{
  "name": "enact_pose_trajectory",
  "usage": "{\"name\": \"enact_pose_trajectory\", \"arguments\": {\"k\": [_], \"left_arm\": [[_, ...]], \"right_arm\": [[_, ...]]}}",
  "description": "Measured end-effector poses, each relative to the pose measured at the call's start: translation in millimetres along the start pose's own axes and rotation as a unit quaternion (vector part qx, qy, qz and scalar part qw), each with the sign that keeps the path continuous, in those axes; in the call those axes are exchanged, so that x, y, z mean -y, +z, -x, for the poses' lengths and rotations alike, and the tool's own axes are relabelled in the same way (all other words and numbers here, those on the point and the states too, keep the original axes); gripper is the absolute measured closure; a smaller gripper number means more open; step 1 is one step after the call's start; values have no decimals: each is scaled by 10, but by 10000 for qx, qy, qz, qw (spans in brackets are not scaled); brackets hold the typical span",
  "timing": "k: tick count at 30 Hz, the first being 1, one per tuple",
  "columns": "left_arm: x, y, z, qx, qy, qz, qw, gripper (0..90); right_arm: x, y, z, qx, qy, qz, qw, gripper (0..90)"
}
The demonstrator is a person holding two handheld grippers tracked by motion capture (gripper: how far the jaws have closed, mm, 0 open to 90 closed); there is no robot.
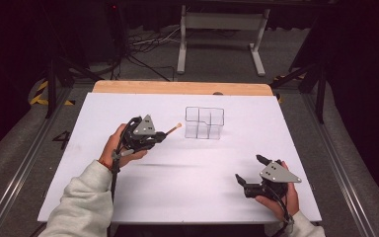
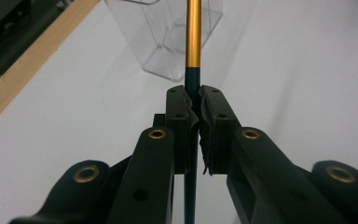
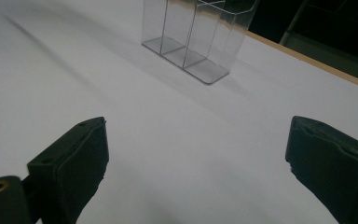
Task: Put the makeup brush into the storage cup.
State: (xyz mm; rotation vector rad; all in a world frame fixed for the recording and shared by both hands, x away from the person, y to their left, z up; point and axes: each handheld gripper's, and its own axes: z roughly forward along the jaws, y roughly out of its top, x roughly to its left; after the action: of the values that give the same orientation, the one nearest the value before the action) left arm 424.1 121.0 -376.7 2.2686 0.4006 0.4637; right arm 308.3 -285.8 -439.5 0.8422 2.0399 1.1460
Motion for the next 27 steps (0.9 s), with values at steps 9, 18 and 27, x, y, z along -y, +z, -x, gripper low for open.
{"name": "enact_pose_trajectory", "arguments": {"k": [9, 18, 27], "left_arm": [[9, -97, 5, -207, -197, 558, 9980, 827], [24, -107, -6, -357, -500, 1078, 9923, 827], [57, -144, -31, -427, -846, 1600, 9825, 827]], "right_arm": [[-1, -1, 2, 11, 44, 7, 10000, 66], [-1, -3, 4, 50, 62, 27, 10000, 65], [-8, -13, 18, -57, 218, 124, 9997, 64]]}}
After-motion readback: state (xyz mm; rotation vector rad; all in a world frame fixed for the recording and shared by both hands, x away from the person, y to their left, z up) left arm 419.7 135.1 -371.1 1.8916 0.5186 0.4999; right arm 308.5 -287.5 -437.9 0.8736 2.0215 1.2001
